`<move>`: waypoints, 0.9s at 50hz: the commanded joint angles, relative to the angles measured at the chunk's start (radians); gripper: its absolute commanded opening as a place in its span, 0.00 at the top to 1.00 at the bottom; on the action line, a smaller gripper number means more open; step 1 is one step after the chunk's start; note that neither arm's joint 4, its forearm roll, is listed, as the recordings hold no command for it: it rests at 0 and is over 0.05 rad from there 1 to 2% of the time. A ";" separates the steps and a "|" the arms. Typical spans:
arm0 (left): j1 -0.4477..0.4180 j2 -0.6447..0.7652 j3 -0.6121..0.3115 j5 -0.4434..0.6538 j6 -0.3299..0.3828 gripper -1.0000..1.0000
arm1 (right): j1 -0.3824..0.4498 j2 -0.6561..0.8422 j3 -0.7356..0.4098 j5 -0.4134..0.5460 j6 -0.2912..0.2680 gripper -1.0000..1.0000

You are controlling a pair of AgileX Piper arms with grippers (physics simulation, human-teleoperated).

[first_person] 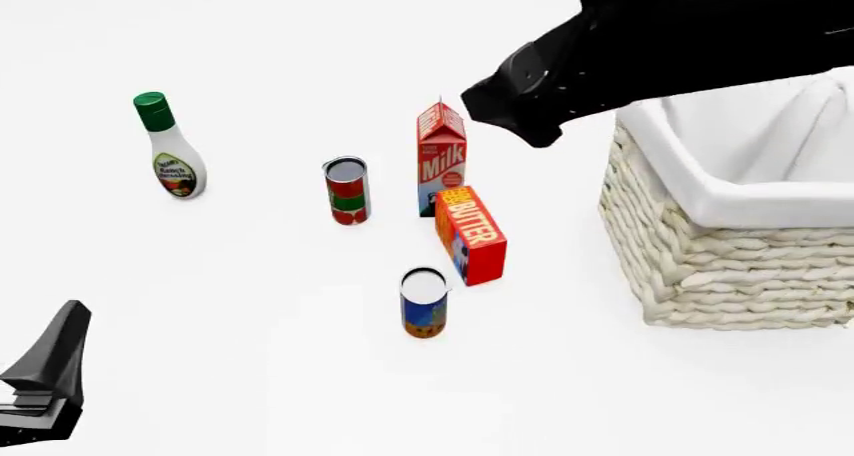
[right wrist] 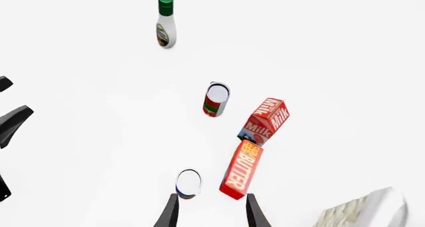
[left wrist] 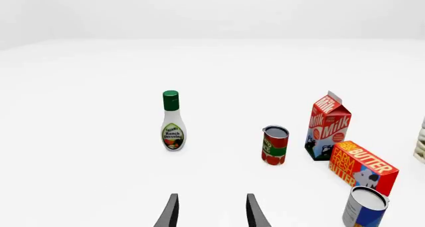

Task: Pick the alphabet soup and place it in the basket.

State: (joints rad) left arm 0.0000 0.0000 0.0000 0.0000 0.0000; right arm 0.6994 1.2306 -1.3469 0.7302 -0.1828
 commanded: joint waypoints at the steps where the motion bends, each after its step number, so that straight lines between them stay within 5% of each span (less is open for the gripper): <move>1: 0.000 0.000 0.000 0.000 0.000 0.00 | 0.018 0.097 -0.052 -0.028 0.005 0.00; 27: 0.000 0.000 0.000 0.000 0.000 0.00 | 0.098 0.255 0.023 -0.193 0.104 0.00; 45: 0.000 0.000 0.000 0.000 0.000 0.00 | 0.062 0.275 0.118 -0.260 0.098 0.00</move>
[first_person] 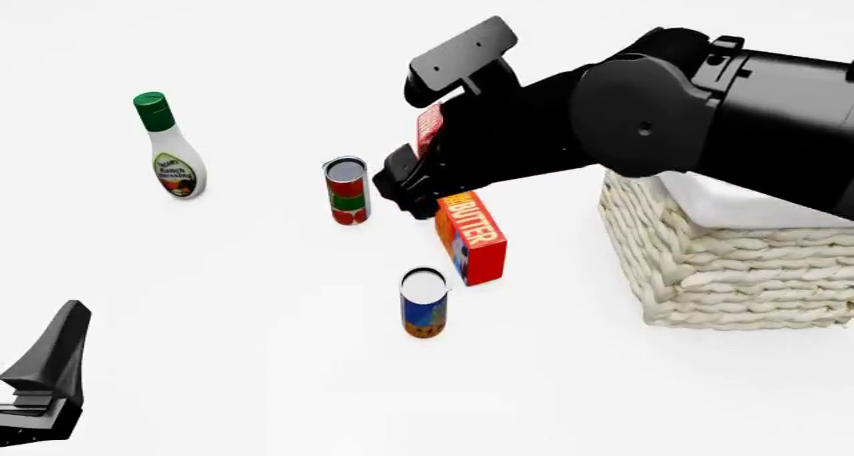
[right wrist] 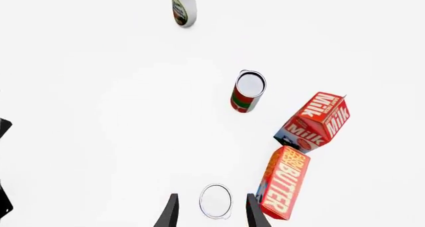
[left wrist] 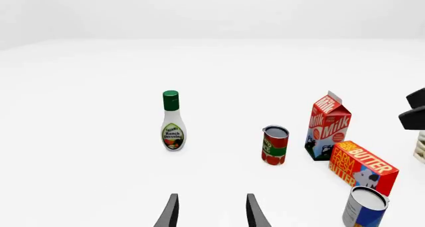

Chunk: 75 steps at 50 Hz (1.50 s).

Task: Pick the alphabet soup and place it in the basket.

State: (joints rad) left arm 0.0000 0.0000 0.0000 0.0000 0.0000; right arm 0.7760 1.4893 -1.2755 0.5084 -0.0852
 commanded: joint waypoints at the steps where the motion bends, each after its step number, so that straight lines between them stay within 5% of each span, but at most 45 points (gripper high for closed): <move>1: 0.000 0.000 0.000 0.000 0.000 0.00 | -0.017 0.016 0.053 -0.042 -0.001 0.00; 75: 0.000 0.000 0.000 0.000 0.000 0.00 | -0.049 0.183 0.142 -0.200 0.016 0.00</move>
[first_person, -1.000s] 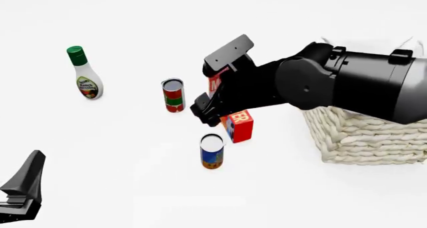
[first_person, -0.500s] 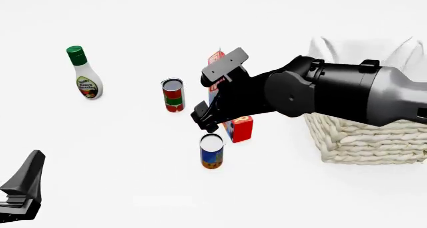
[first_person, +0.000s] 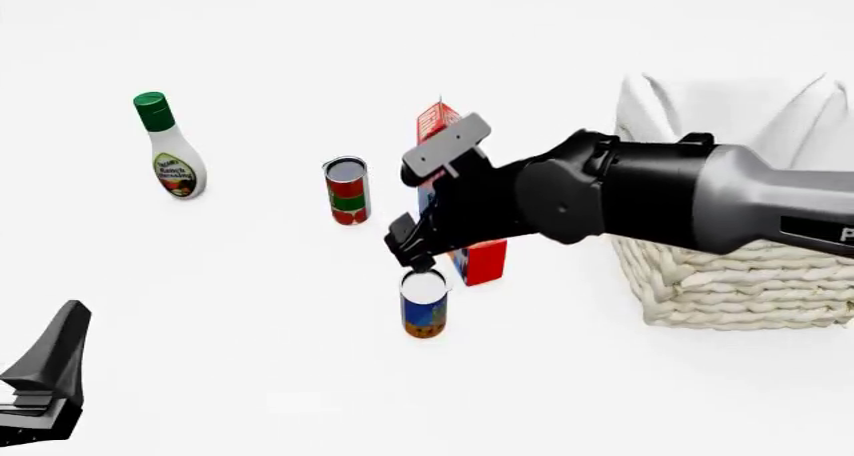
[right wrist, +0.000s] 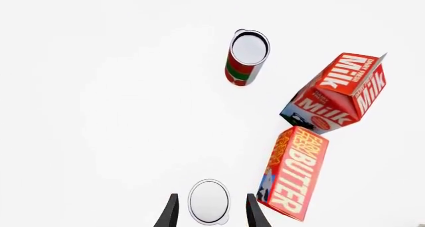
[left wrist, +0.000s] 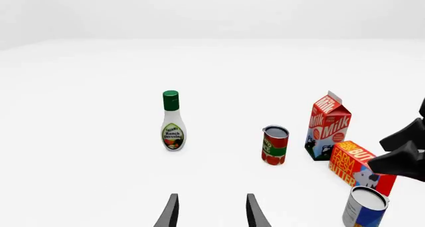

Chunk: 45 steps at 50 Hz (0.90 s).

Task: Pick the alphabet soup and place it in the basket.

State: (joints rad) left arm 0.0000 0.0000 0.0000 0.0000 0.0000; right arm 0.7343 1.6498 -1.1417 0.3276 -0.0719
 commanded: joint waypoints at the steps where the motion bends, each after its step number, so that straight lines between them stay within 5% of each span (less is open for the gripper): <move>1: 0.000 0.000 0.000 0.000 0.000 0.00 | -0.005 0.024 0.010 -0.021 0.006 0.00; 45: 0.000 0.000 0.000 0.000 0.000 0.00 | 0.009 0.097 0.047 -0.087 0.025 0.00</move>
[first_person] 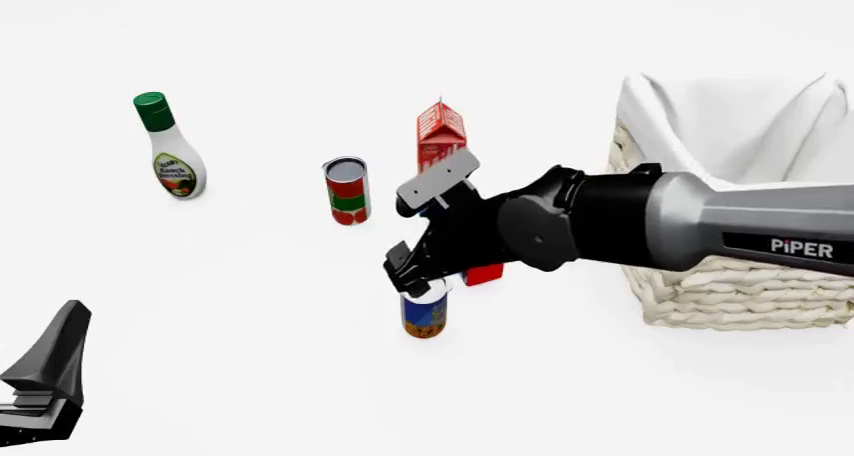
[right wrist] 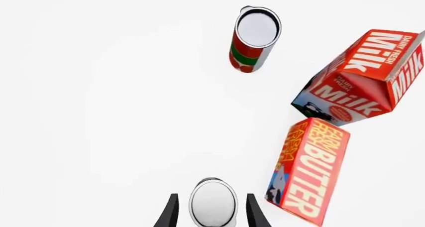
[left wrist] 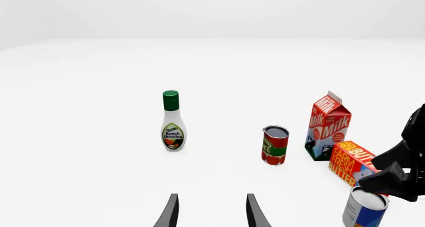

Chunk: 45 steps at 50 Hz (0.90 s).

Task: Pick the alphabet soup and place it in the basket.

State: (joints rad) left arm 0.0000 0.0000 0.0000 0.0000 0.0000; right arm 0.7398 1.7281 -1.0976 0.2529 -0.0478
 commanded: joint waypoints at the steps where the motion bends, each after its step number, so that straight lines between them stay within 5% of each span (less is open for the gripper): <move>1: 0.000 0.000 0.000 0.000 0.000 0.00 | 0.003 0.023 0.002 -0.014 0.004 0.00; 45: 0.000 0.000 0.000 0.000 0.000 0.00 | 0.004 0.078 0.026 -0.063 0.027 0.00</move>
State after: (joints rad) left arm 0.0000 0.0000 0.0000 0.0000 0.0000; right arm 0.7466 1.7934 -1.0704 0.1958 -0.0193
